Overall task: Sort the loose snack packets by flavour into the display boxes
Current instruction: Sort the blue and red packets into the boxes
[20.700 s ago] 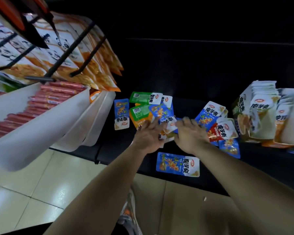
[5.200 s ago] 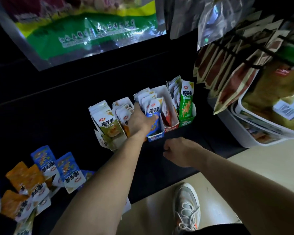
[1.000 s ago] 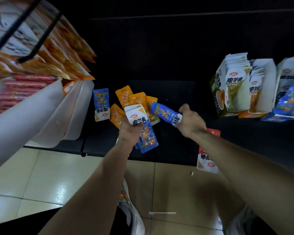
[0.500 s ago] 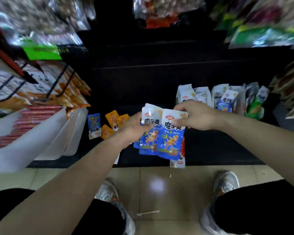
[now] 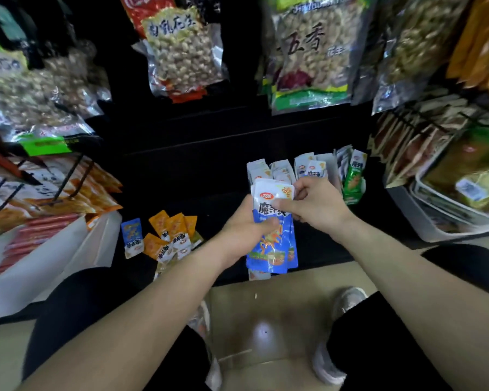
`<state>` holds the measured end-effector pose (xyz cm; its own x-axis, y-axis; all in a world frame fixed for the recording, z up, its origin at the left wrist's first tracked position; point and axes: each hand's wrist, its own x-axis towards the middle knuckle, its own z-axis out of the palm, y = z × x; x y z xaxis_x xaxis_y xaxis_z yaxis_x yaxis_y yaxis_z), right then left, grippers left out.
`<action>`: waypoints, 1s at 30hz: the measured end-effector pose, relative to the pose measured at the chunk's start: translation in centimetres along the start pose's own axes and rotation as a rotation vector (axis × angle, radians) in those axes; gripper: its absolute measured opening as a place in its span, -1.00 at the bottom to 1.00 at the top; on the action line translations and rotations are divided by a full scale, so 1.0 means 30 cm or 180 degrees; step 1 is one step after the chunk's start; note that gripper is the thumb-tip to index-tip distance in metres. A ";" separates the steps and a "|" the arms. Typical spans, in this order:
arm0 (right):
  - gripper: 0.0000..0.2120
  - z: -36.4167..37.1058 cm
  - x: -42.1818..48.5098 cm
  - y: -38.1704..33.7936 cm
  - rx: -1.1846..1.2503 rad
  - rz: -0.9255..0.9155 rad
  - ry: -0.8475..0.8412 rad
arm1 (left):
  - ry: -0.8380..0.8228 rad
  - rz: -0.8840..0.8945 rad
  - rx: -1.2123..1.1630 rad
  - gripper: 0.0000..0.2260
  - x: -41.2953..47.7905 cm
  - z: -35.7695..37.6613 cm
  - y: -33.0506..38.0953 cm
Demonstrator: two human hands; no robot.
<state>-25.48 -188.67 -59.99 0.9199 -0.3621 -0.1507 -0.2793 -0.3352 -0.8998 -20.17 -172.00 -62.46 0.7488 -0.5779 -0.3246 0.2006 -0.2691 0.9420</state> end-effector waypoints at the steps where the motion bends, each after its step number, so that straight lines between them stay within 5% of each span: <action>1: -0.60 0.001 0.009 0.002 0.0005 0.0058 0.0066 | 0.0052 0.0025 -0.0113 -0.63 0.012 0.019 0.001; 4: -0.60 0.010 0.013 0.025 -0.0025 0.0319 0.0034 | 0.0384 0.0038 -0.0622 -0.69 0.080 0.064 0.003; 8: -0.72 0.033 0.003 0.138 0.0426 0.0450 -0.0712 | 0.0740 0.0018 -0.0800 -0.73 0.196 0.100 -0.014; 12: -0.20 0.025 0.055 0.248 0.0513 0.0610 -0.0876 | 0.0561 -0.0118 -0.0792 -0.74 0.285 0.184 -0.069; 14: -0.11 0.001 0.096 0.309 0.0362 0.0702 -0.0887 | 0.0453 -0.0227 -0.0815 -0.72 0.328 0.230 -0.091; 19: -0.62 -0.187 0.209 0.354 -0.0909 0.0607 -0.1161 | 0.0333 -0.0285 0.0036 -0.72 0.489 0.281 -0.125; 23: -0.71 -0.305 0.338 0.479 -0.1637 0.0820 -0.0575 | 0.0585 -0.0512 0.0473 -0.69 0.692 0.305 -0.172; 30: -0.72 -0.213 0.464 0.682 -0.1834 0.1056 -0.0705 | 0.0840 -0.0365 0.0341 -0.65 1.020 0.370 -0.228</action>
<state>-20.15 -206.12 -77.88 0.7782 -0.3598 -0.5148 -0.6002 -0.6674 -0.4408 -5.63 -196.40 -79.79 0.8662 -0.3226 -0.3816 0.2361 -0.4088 0.8815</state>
